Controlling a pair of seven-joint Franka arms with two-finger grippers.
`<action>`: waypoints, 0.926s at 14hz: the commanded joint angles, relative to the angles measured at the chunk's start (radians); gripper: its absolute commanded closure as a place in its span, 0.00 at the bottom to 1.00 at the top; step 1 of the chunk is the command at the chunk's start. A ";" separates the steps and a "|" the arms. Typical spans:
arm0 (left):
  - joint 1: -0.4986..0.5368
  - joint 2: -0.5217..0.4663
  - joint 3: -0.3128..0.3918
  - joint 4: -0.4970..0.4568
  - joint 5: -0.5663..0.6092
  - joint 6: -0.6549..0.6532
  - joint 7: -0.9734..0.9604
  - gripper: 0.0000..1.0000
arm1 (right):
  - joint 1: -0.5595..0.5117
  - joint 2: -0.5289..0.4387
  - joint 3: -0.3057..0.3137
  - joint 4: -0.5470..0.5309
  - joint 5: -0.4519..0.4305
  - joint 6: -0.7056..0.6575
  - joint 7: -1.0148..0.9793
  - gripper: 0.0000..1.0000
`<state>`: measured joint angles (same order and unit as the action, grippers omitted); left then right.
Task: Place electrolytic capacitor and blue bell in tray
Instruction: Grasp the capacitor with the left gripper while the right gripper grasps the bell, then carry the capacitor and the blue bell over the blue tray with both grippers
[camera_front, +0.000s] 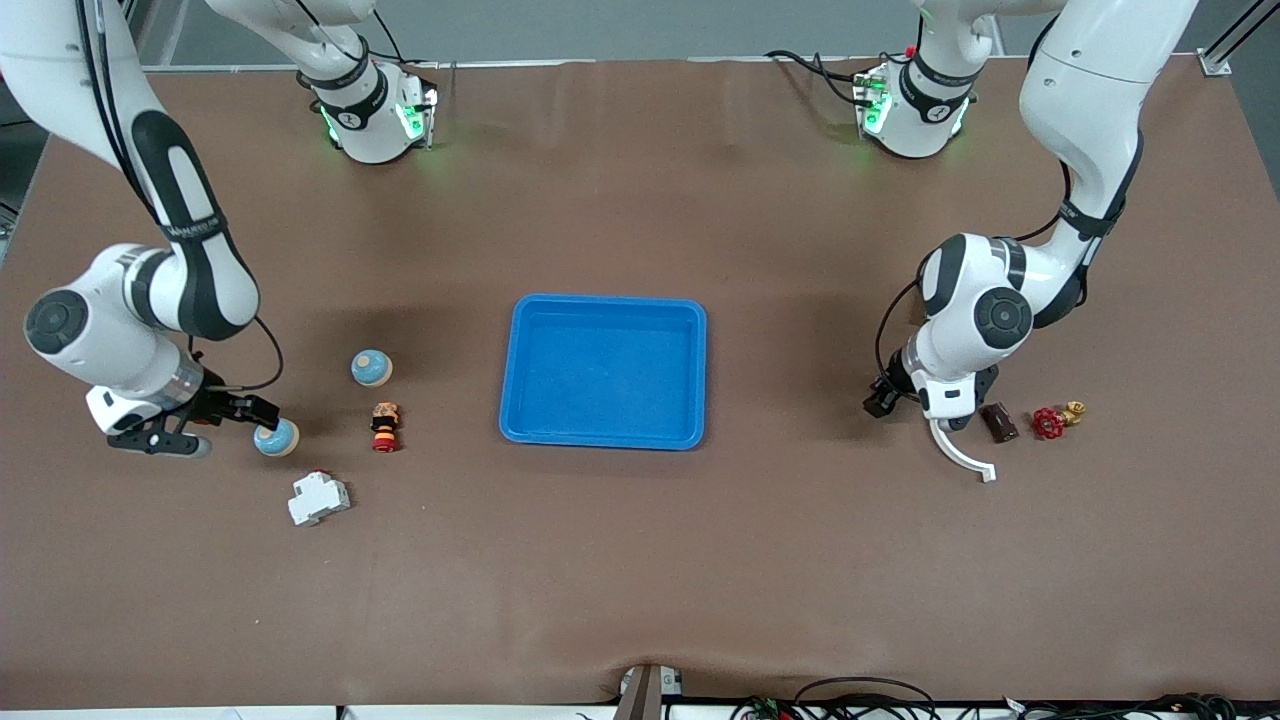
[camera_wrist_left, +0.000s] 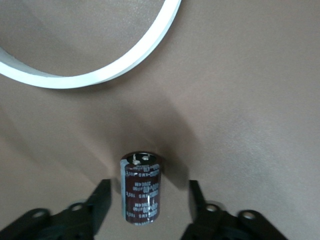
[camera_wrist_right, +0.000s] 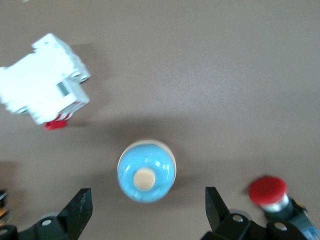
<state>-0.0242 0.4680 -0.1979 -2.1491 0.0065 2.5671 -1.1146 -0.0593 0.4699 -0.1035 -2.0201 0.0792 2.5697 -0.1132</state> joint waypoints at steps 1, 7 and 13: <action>0.003 0.009 0.008 -0.008 0.001 0.015 -0.010 0.64 | -0.011 0.085 0.011 0.043 0.024 0.056 -0.020 0.00; -0.002 -0.029 0.005 0.002 0.007 -0.004 -0.016 1.00 | -0.010 0.128 0.015 0.050 0.028 0.067 -0.017 0.00; -0.040 -0.069 -0.026 0.078 0.007 -0.114 -0.151 1.00 | -0.004 0.128 0.015 0.052 0.028 0.067 -0.016 0.00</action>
<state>-0.0365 0.4216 -0.2156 -2.0974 0.0065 2.5004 -1.2014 -0.0576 0.5906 -0.0956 -1.9830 0.0923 2.6409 -0.1132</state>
